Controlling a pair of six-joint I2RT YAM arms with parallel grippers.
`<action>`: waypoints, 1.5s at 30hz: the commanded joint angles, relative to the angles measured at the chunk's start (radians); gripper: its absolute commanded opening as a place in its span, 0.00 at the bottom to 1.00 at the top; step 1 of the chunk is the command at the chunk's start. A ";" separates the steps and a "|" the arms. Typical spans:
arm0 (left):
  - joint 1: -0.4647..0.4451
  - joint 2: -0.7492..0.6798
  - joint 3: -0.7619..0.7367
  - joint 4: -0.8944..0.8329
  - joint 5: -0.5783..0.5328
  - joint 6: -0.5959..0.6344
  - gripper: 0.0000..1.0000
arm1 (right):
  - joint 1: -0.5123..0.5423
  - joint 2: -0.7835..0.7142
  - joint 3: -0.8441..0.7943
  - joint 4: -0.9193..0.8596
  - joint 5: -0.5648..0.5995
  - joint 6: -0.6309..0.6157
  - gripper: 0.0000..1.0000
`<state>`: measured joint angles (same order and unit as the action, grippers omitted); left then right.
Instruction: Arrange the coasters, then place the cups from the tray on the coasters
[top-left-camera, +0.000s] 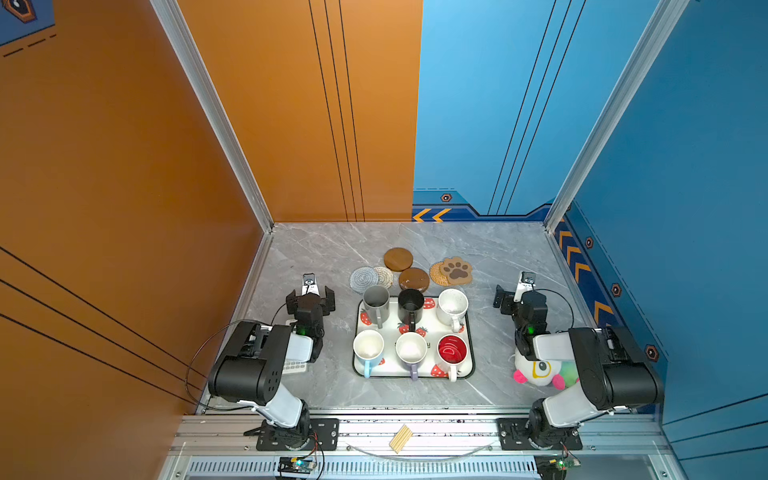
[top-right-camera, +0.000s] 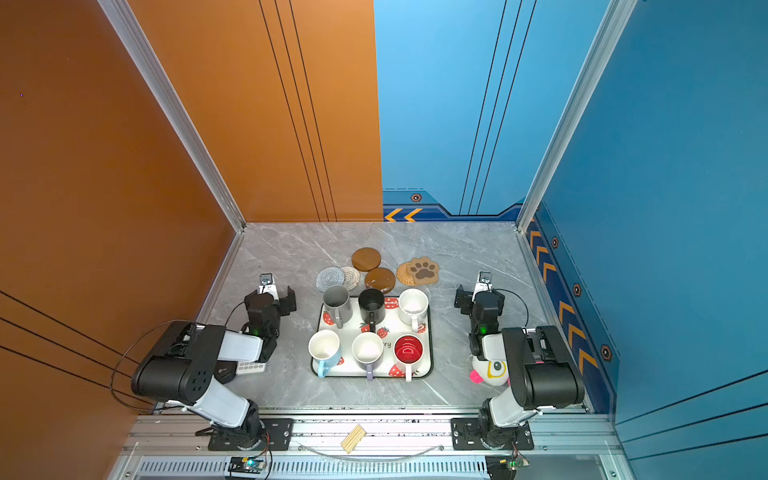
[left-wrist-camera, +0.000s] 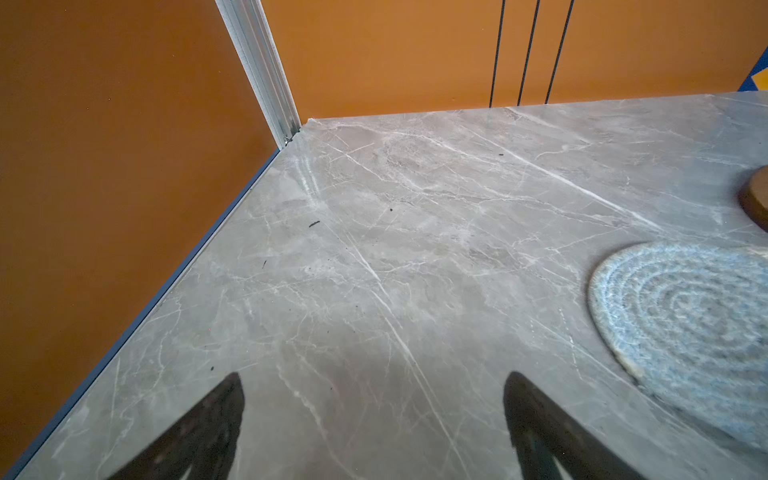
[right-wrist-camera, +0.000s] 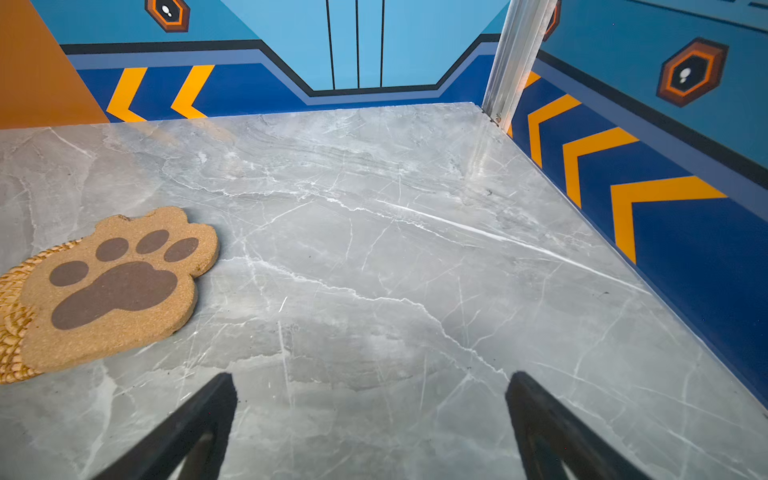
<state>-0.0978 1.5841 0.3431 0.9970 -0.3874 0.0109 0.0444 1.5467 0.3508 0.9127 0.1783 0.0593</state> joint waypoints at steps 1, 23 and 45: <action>0.007 -0.010 0.008 0.003 0.015 -0.006 0.98 | -0.008 0.000 0.021 0.002 -0.019 0.001 1.00; 0.016 -0.011 0.012 -0.002 0.031 -0.009 0.98 | -0.010 0.000 0.021 0.002 -0.019 0.001 1.00; 0.035 -0.014 0.014 -0.015 0.065 -0.019 0.98 | -0.007 -0.001 0.019 0.003 -0.015 0.001 1.00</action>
<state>-0.0719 1.5841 0.3431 0.9947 -0.3458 0.0032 0.0444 1.5467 0.3508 0.9127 0.1783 0.0593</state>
